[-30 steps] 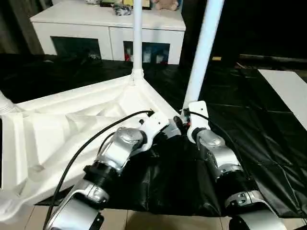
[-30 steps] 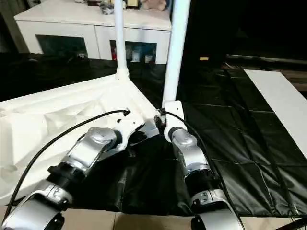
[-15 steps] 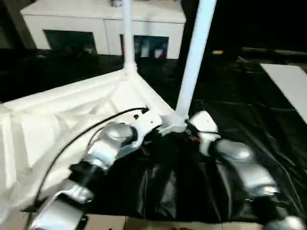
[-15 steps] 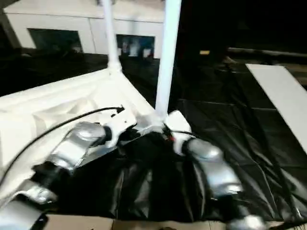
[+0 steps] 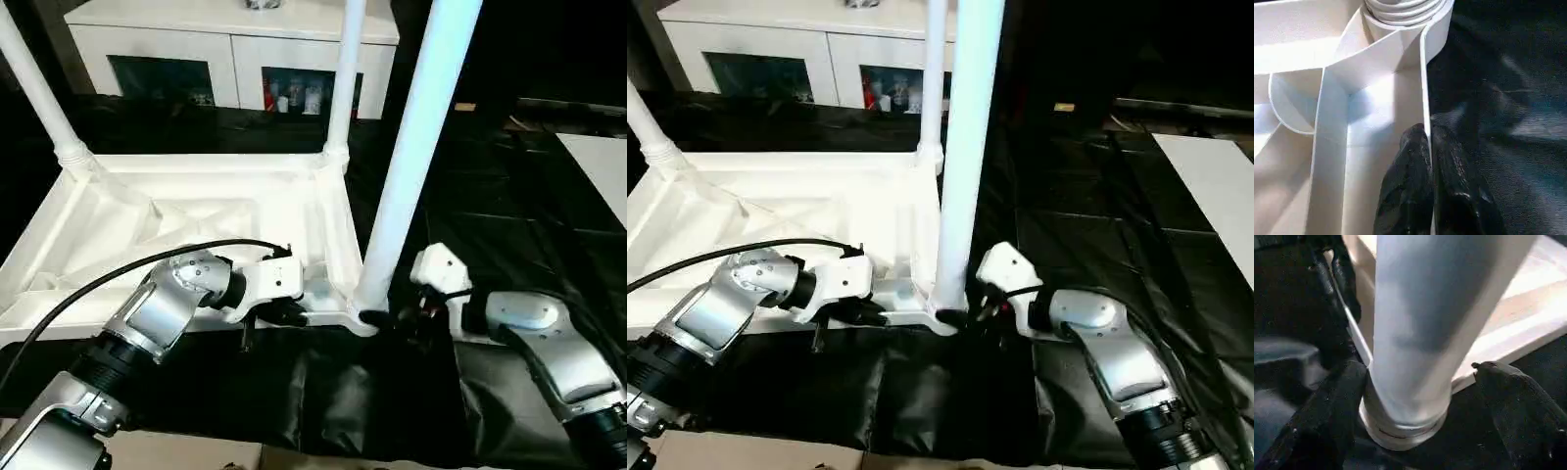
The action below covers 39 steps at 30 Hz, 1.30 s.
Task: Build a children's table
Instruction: Rotate leg to tighten
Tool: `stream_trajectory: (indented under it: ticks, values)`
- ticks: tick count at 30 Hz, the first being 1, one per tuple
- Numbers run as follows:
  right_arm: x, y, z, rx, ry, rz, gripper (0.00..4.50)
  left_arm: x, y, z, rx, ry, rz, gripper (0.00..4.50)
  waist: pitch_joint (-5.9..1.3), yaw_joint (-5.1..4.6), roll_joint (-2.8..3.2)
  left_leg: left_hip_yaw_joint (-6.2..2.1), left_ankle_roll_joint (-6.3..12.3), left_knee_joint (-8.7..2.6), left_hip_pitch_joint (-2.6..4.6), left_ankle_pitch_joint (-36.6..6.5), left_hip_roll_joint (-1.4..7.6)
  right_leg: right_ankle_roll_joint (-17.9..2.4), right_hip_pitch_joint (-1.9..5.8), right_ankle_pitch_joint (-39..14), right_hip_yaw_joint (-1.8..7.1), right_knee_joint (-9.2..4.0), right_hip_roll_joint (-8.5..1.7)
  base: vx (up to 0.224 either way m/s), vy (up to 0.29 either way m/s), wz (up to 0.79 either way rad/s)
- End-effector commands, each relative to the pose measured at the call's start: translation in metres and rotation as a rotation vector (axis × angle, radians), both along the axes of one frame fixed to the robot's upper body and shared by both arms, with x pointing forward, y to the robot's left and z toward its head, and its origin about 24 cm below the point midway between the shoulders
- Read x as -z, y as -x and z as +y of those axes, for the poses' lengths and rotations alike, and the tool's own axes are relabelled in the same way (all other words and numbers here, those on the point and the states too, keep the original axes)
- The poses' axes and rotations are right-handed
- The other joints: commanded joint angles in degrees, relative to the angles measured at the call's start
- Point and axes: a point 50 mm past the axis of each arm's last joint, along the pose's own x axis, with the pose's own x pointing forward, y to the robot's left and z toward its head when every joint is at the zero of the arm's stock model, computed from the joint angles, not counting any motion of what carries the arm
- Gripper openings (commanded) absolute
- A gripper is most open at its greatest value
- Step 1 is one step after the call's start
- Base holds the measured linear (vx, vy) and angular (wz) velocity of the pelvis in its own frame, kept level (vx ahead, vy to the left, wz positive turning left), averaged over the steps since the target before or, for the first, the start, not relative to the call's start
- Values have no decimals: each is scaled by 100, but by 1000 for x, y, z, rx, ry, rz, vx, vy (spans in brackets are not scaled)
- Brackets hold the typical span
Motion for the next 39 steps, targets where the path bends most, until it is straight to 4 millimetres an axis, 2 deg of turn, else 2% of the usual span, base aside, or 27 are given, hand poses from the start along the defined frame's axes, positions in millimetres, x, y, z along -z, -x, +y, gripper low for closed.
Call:
stream_trajectory:
  ticks: [1, 3, 5, 6, 12, 20, 22, 24, 25, 26, 27, 28, 30, 31, 32, 33, 35, 36, 38, 39]
  values:
    - [3, 1, 0, -16, 16, 13, 393, 8, 9, -6, 61, -25, 50, 0, -285, -6, -4, -34, 224, -398, 26, -1232, 240, -1250, 285, -1191, 188, -310, -374, 0, 0, 0]
    - [5, 1, 2, -23, 9, 27, 357, 8, 9, -7, 63, -23, 49, 0, -293, 4, -18, -33, 244, -388, 17, -1103, 238, -1259, 287, -1048, 189, -291, -369, 0, 0, 0]
    - [5, 1, 2, -22, 6, 31, 357, 9, 9, -7, 63, -24, 48, 0, -308, 9, -17, -32, 281, -375, 12, -969, 230, -1290, 299, -836, 184, -263, -361, 0, 0, 0]
    - [5, -1, 2, -14, -1, 28, 342, 8, 10, -7, 63, -24, 50, 0, -312, 9, -10, -32, 321, -368, 7, -881, 229, -1327, 302, -687, 181, -249, -361, 0, 0, 0]
    - [5, -3, 5, -20, -25, 39, 282, 9, 10, -5, 57, -27, 53, 0, -309, 10, -30, -32, 334, -363, 3, -908, 227, -1339, 308, -793, 178, -251, -363, 0, 0, 0]
    - [9, -3, 6, -10, -43, 60, 267, 11, 10, -3, 45, -34, 61, 0, -320, 12, -31, -29, 343, -349, 6, -869, 222, -1346, 309, -755, 176, -241, -359, 0, 0, 0]
    - [14, -6, 5, 56, -50, 76, 266, 13, 8, -5, 10, -22, 60, 0, -316, 4, -28, -30, 332, -351, 1, -900, 218, -1351, 308, -785, 174, -245, -358, 0, 0, 0]
    - [24, -17, 4, 222, -53, 71, 266, 16, 2, -11, -76, 10, 40, 0, -295, -10, -30, -27, 260, -357, 0, -1013, 212, -1337, 282, -1026, 169, -271, -356, 0, 0, 0]
    - [27, -20, 6, 279, -61, 73, 266, 17, -1, -14, -110, 24, 37, 0, -256, -41, -24, -32, 152, -372, -5, -1293, 189, -1219, 256, -1612, 165, -327, -349, -53, -4, -2]
    - [28, -21, 6, 299, -63, 75, 266, 18, -2, -15, -122, 29, 36, 0, -248, -60, -31, -39, 74, -375, 7, -1436, 189, -1133, 245, -1937, 167, -346, -353, -62, -2, -3]
    - [34, -26, 9, 403, -73, 78, 266, 20, -6, -21, -180, 54, 30, 0, -245, -102, -35, -77, -54, -390, 23, -1744, 184, -912, 213, -2581, 161, -394, -363, -62, -2, -3]
    - [42, -31, 14, 510, -84, 101, 266, 21, -9, -30, -242, 80, 26, 0, -245, -125, -18, -84, -83, -390, 20, -1806, 175, -872, 197, -2671, 164, -399, -368, -52, 4, -3]
    - [52, -36, 26, 643, -71, 123, 266, 24, -16, -44, -346, 114, 14, 0, -242, -174, -30, -123, -160, -403, 22, -1939, 166, -753, 193, -2905, 140, -428, -362, -51, 11, -5]
    - [55, -37, 31, 672, -65, 130, 266, 25, -17, -49, -376, 121, 15, 0, -257, -196, -35, -134, -155, -411, 2, -1946, 165, -696, 214, -2896, 134, -431, -363, 0, 0, 0]
    - [56, -37, 32, 681, -63, 133, 266, 25, -18, -51, -387, 123, 16, 0, -254, -203, -30, -123, -147, -407, 9, -1966, 164, -694, 187, -2865, 144, -442, -358, 0, 0, 0]
    - [62, -41, 50, 773, -64, 149, 266, 27, -24, -64, -483, 142, -4, 0, -256, -225, -21, -122, -111, -400, 24, -2083, 162, -696, 160, -2817, 150, -458, -352, 0, 0, 0]
    - [63, -44, 62, 815, -72, 159, 266, 27, -27, -72, -530, 149, -32, 0, -253, -247, -25, -114, -132, -381, 63, -2220, 148, -706, 108, -2908, 144, -484, -343, 0, 0, 0]
    - [63, -46, 85, 809, -93, 181, 265, 27, -32, -83, -594, 166, -69, 0, -262, -265, -22, -128, -142, -372, 71, -2291, 128, -659, 111, -3021, 131, -493, -344, 0, 0, 0]
    - [62, -47, 92, 794, -100, 186, 265, 27, -33, -86, -605, 167, -75, 0, -276, -264, -36, -125, -91, -365, 91, -2311, 126, -642, 94, -2860, 134, -514, -326, 0, 0, 0]
    - [57, -48, 100, 754, -123, 167, 300, 26, -35, -88, -607, 165, -101, 0, -264, -248, -46, -123, -13, -379, 66, -2371, 131, -623, 104, -2790, 133, -514, -329, 0, 0, 0]
